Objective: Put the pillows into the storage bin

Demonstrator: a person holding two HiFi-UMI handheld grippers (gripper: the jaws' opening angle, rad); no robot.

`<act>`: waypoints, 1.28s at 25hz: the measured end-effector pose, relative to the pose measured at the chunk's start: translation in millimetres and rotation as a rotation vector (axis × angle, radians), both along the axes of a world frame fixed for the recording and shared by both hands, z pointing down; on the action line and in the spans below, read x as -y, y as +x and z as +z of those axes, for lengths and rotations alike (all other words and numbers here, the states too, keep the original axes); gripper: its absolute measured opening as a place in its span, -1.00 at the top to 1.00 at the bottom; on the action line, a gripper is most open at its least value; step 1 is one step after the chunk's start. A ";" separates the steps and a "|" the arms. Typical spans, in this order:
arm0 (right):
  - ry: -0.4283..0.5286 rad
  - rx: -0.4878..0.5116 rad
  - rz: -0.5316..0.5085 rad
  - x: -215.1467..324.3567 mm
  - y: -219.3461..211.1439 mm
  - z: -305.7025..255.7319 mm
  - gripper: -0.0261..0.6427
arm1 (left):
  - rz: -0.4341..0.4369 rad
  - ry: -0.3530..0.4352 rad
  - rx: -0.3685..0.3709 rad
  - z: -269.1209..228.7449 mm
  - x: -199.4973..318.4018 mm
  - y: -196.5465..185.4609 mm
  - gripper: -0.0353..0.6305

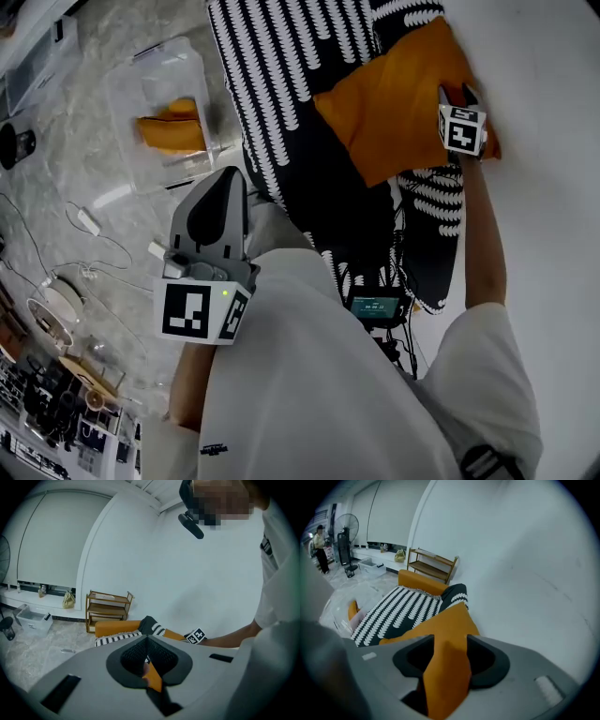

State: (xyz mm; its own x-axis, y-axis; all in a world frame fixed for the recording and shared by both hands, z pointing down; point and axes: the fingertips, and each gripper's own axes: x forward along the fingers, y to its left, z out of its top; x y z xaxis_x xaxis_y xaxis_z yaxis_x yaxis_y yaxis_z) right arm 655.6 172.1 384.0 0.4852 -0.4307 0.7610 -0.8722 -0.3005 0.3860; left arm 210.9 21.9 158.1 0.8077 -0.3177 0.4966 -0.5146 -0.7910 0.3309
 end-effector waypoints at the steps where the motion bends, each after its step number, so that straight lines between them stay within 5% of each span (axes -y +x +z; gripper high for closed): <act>1: -0.020 -0.012 0.005 -2.8 8.7 4.3 0.23 | -0.007 -0.002 0.003 0.8 0.3 -1.0 0.89; 8: -0.186 0.015 0.041 -16.3 40.3 33.0 0.21 | -0.024 -0.012 0.017 2.2 8.6 -5.1 0.89; 13: -0.322 0.021 -0.010 -15.6 32.8 56.7 0.73 | -0.012 -0.010 0.009 1.8 14.1 1.1 0.89; 23: -0.194 0.076 0.079 -34.9 -16.0 20.6 0.86 | 0.036 -0.006 -0.025 -10.0 14.7 -2.2 0.89; 32: -0.054 0.187 0.038 -31.2 -107.4 -14.7 0.86 | 0.065 0.021 -0.057 -18.9 8.1 -15.6 0.89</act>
State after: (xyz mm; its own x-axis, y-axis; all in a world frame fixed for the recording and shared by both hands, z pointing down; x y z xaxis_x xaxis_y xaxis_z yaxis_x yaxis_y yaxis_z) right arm 548.2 203.3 369.3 0.3482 -0.3706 0.8610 -0.9185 -0.3182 0.2345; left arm 195.3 13.8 139.1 0.8538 -0.2738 0.4427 -0.4429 -0.8290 0.3415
